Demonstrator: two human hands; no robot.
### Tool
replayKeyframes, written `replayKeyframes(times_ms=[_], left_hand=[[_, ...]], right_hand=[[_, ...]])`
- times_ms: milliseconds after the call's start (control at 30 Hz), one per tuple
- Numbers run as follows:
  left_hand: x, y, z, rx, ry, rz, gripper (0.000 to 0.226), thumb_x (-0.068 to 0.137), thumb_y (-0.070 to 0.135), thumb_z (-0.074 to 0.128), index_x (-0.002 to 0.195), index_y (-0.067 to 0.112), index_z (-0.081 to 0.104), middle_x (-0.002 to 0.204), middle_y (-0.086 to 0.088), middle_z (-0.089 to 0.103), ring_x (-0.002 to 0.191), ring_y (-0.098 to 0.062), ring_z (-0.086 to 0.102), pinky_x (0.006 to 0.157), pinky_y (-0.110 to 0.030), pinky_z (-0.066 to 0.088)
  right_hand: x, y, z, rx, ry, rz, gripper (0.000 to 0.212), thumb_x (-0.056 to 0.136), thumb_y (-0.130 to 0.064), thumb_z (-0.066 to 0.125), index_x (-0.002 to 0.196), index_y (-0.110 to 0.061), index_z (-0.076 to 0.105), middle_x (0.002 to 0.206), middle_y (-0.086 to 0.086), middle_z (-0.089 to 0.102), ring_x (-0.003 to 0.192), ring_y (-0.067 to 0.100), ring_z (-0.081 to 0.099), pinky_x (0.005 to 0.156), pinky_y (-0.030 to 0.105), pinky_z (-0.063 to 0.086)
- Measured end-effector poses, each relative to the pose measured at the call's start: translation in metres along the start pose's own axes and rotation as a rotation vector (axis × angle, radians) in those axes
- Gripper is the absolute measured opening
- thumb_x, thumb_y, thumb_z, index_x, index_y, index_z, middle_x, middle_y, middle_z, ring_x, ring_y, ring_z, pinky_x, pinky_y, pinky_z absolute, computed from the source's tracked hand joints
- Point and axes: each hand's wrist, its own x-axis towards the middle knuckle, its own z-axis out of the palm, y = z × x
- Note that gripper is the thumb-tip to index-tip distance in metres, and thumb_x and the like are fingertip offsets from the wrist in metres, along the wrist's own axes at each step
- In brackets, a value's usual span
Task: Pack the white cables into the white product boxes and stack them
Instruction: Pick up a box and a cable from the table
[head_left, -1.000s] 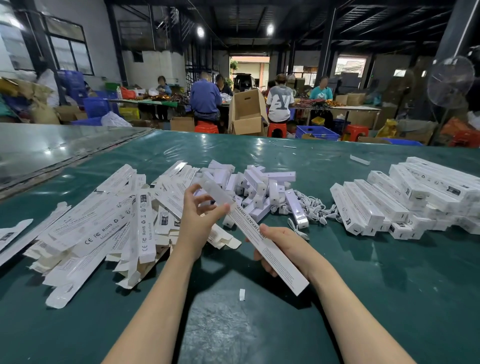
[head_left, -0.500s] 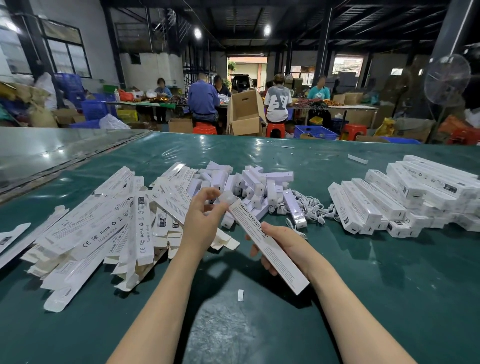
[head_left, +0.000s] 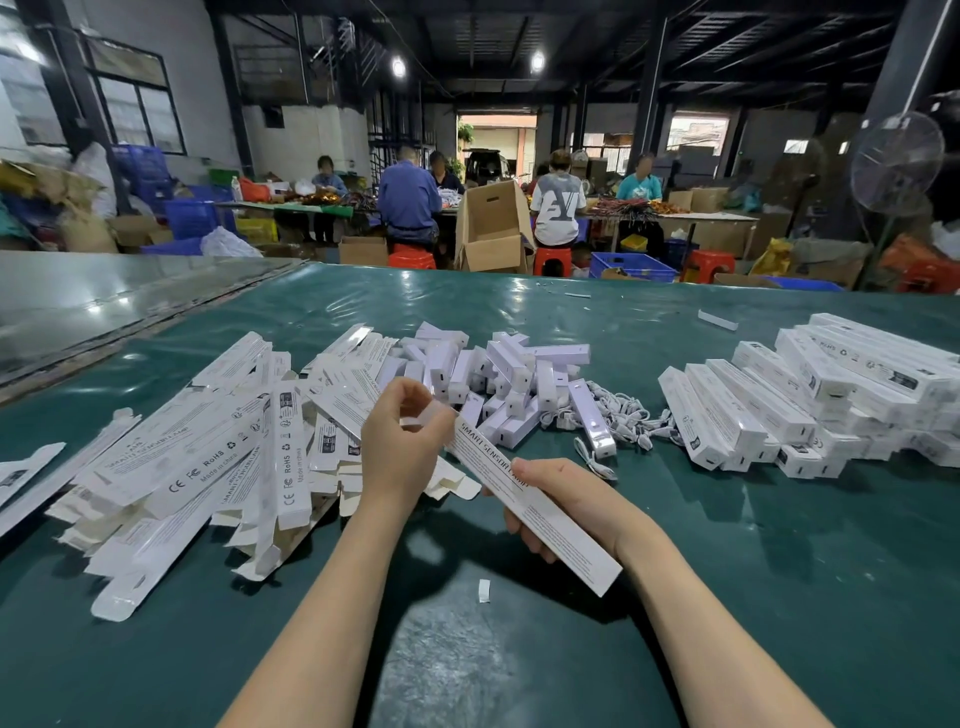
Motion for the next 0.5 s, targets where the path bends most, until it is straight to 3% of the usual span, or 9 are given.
replayKeyframes(times_ms=[67, 233, 433, 500], left_hand=[[0.0005, -0.0007, 0.0003, -0.019, -0.008, -0.053, 0.007, 0.058, 0.023, 0.051, 0.065, 0.020, 0.049, 0.063, 0.008, 0.048, 0.060, -0.001, 0.045, 0.056, -0.016, 0.039], [0.0017, -0.0027, 0.0026, 0.018, -0.032, -0.104, 0.013, 0.061, 0.028, 0.054, 0.064, 0.017, 0.048, 0.057, 0.007, 0.042, 0.056, -0.011, 0.037, 0.056, -0.026, 0.033], [-0.0013, -0.0055, 0.0072, 0.090, 0.094, -0.064, 0.024, 0.079, 0.031, 0.064, 0.067, 0.021, 0.046, 0.070, 0.004, 0.051, 0.065, -0.012, 0.046, 0.060, -0.026, 0.038], [-0.0020, -0.0069, 0.0102, 0.119, 0.031, -0.060, 0.025, 0.084, 0.038, 0.059, 0.066, 0.022, 0.052, 0.081, 0.002, 0.053, 0.072, -0.010, 0.050, 0.065, -0.016, 0.038]], right_hand=[[0.0004, -0.0003, 0.0005, 0.000, -0.016, 0.007, 0.044, 0.074, -0.050, 0.055, 0.093, -0.011, 0.064, 0.060, 0.003, 0.063, 0.042, 0.014, 0.055, 0.039, 0.020, 0.044], [0.0015, 0.0011, -0.0015, -0.028, -0.011, 0.028, 0.035, 0.089, -0.044, 0.049, 0.095, -0.013, 0.065, 0.062, 0.002, 0.063, 0.044, 0.014, 0.055, 0.040, 0.021, 0.045], [0.0007, 0.0004, 0.0005, -0.006, 0.036, -0.010, 0.030, 0.091, -0.038, 0.050, 0.089, -0.011, 0.064, 0.059, 0.005, 0.061, 0.042, 0.016, 0.054, 0.038, 0.021, 0.043], [0.0009, 0.0006, -0.0006, 0.032, 0.063, -0.006, 0.034, 0.091, -0.037, 0.049, 0.094, -0.006, 0.062, 0.058, 0.005, 0.061, 0.041, 0.016, 0.053, 0.037, 0.021, 0.042]])
